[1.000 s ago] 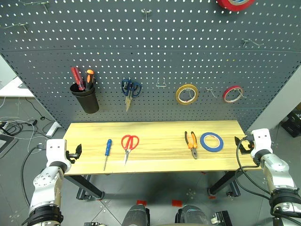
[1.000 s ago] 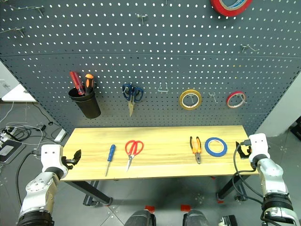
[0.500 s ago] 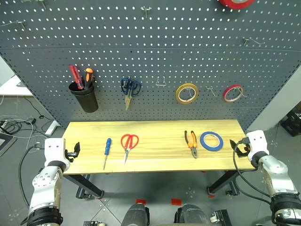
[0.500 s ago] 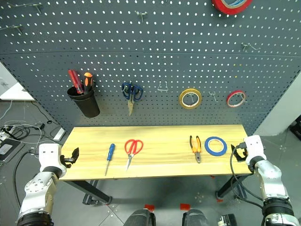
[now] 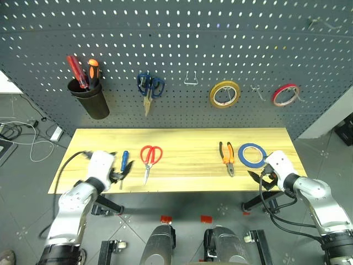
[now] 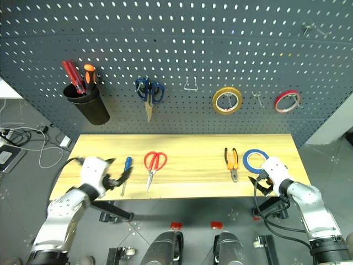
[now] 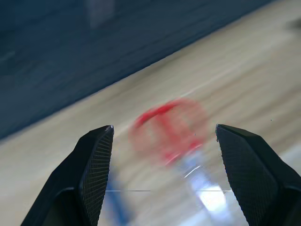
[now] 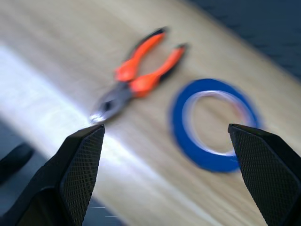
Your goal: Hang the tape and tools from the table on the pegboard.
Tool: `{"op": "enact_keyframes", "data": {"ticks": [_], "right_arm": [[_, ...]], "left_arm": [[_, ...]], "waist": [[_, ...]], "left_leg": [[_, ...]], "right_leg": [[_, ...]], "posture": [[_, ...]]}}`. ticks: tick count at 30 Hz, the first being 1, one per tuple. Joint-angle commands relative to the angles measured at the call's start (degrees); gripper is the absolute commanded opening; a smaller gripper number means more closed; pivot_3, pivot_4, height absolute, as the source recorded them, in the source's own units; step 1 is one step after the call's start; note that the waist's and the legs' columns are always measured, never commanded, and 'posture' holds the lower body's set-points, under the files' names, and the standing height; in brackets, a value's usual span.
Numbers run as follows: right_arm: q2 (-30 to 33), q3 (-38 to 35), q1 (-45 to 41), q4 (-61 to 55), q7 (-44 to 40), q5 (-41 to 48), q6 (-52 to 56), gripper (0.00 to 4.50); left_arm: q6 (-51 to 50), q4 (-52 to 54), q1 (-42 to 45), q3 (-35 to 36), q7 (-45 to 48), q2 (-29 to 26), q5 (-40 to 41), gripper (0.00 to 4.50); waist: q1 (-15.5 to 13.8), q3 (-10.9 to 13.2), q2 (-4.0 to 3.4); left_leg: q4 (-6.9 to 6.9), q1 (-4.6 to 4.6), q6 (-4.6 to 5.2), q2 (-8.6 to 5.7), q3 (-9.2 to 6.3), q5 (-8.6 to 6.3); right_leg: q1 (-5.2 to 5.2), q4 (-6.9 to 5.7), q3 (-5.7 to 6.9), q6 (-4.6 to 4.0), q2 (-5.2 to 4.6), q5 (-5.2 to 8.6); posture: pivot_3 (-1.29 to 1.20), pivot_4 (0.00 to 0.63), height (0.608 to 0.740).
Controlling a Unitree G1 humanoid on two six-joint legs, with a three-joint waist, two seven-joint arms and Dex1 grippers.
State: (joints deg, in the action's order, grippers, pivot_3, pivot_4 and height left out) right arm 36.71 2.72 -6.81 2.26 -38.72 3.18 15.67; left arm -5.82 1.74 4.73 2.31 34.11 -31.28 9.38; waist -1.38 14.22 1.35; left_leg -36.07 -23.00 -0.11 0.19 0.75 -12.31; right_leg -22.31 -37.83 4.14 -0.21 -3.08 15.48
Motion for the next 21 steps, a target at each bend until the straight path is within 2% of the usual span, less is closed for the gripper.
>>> {"op": "enact_keyframes", "data": {"ticks": [1, 3, 7, 10, 16, 19, 21], "right_arm": [[1.7, 1.8, -4.8, 3.8, -3.5, -1.3, -0.6, 4.50], [1.6, 2.6, -7.3, 6.1, -4.5, -1.6, -0.8, 4.50], [0.6, 7.1, -20.4, 23.5, -6.7, -6.4, -5.1, 4.50], [0.0, 10.2, -27.2, 35.9, -8.0, -10.0, -9.1, 4.50], [-1.9, 15.5, -38.1, 55.6, -10.4, -16.7, -13.7, 4.50], [-2.4, 17.0, -40.5, 59.8, -11.7, -18.7, -14.5, 3.89], [-2.7, 17.9, -41.3, 61.5, -12.0, -20.2, -15.3, 3.23]], "left_arm": [[-0.2, 4.9, 3.2, -4.0, 5.6, -1.9, -0.4, 3.66], [-0.2, 5.2, 4.7, -5.0, 7.3, -2.3, -0.4, 3.66], [-0.3, 5.1, 10.3, -9.3, 11.6, -1.9, -1.1, 3.66], [0.7, 5.5, 11.3, -10.8, 13.4, -2.3, -1.6, 3.66], [0.4, 6.8, 11.3, -11.1, 14.8, -2.1, -1.1, 3.66], [0.1, 8.3, 10.8, -11.1, 16.2, -2.2, -0.1, 3.69], [-0.1, 9.2, 10.5, -11.5, 17.1, -2.2, 0.2, 3.69]], "waist": [[0.2, 0.9, -0.05], [0.5, 1.7, -0.04], [1.4, 3.6, 0.17], [1.5, 4.0, 0.24], [1.5, 4.8, 0.36], [1.4, 4.8, 0.39], [1.4, 4.8, 0.39]], "left_leg": [[0.00, -0.02, 0.01, 0.00, 0.01, 0.00], [0.01, -0.04, 0.13, 0.03, 0.13, -0.11], [0.01, -0.14, 0.18, 0.13, 0.26, -0.29], [-0.11, -0.84, 0.16, 0.12, 0.33, -0.27], [-0.06, -0.97, -0.02, 0.15, 0.60, -0.18], [-0.17, -0.94, -0.02, 0.15, 0.69, -0.19], [-0.20, -0.89, -0.03, 0.18, 0.68, -0.19]], "right_leg": [[-0.02, 0.02, 0.00, 0.04, 0.00, -0.03], [-0.06, 0.03, -0.02, -0.09, 0.00, -0.07], [-0.22, 0.01, 0.01, -0.25, 0.06, -0.10], [-0.95, -0.11, -0.01, -0.24, 0.07, -0.12], [-0.98, -0.02, 0.09, -0.04, -0.02, 0.02], [-0.96, -0.06, 0.04, 0.00, -0.06, -0.01], [-0.91, -0.10, 0.05, 0.01, -0.05, 0.00]], "posture": [[-0.02, 0.324, 0.740], [-0.02, 0.343, 0.740], [-0.01, 0.364, 0.740], [-0.01, 0.368, 0.740], [0.02, 0.362, 0.740], [0.02, 0.357, 0.740], [0.03, 0.351, 0.740]]}}
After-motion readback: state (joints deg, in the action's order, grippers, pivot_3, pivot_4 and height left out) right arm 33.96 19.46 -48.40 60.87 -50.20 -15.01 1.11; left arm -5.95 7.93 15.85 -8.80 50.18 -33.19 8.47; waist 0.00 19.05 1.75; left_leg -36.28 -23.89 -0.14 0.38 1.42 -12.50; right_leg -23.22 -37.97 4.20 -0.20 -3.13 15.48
